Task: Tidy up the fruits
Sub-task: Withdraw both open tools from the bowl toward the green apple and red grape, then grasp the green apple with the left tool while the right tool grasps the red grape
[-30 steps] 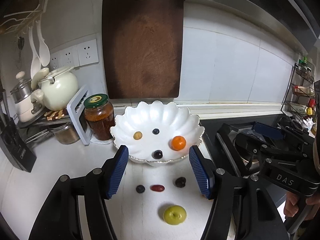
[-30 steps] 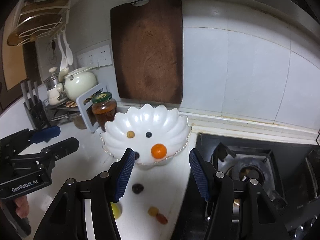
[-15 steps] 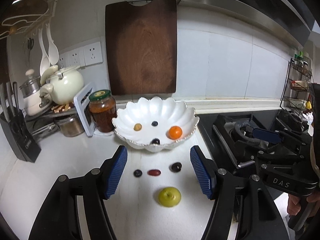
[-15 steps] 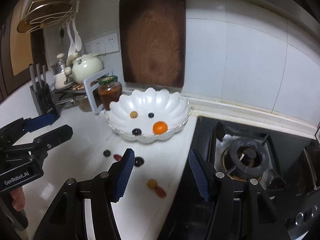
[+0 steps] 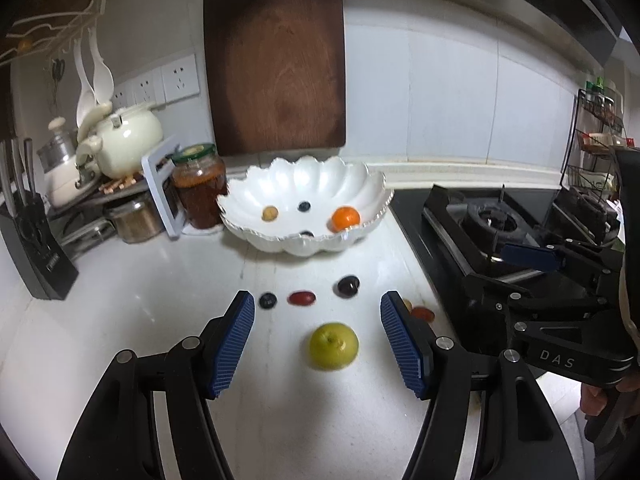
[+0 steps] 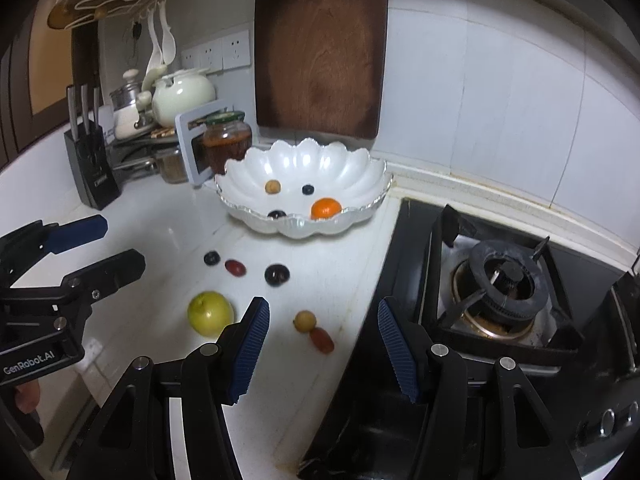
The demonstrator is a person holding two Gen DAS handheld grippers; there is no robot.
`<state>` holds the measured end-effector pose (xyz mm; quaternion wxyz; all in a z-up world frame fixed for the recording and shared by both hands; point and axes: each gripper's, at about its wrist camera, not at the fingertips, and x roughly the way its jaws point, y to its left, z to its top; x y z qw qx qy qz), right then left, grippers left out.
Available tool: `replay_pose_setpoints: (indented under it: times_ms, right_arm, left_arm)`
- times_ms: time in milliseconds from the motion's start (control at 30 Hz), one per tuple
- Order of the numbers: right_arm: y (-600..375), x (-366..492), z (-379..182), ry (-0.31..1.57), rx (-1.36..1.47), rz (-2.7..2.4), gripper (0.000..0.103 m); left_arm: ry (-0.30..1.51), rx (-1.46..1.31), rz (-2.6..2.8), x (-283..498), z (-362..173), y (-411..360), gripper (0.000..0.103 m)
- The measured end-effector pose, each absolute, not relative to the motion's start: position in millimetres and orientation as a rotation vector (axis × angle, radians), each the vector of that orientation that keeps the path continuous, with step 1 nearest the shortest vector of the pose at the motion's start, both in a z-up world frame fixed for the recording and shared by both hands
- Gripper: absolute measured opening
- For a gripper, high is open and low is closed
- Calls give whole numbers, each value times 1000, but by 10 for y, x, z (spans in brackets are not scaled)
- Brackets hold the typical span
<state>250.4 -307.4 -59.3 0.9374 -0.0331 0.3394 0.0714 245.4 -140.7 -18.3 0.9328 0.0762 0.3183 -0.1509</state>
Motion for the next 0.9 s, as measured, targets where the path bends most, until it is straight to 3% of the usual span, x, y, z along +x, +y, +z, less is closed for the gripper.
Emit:
replay_pose_setpoints:
  times_ms: [267, 900]
  right_arm:
    - [-3091, 2581, -844, 743, -72, 160, 57]
    - [-3099, 2988, -1348, 880, -56, 218, 42]
  left_arm:
    - [719, 168, -306, 2534, -488, -1483, 65]
    - [859, 126, -301, 2871, -1051, -1541, 65]
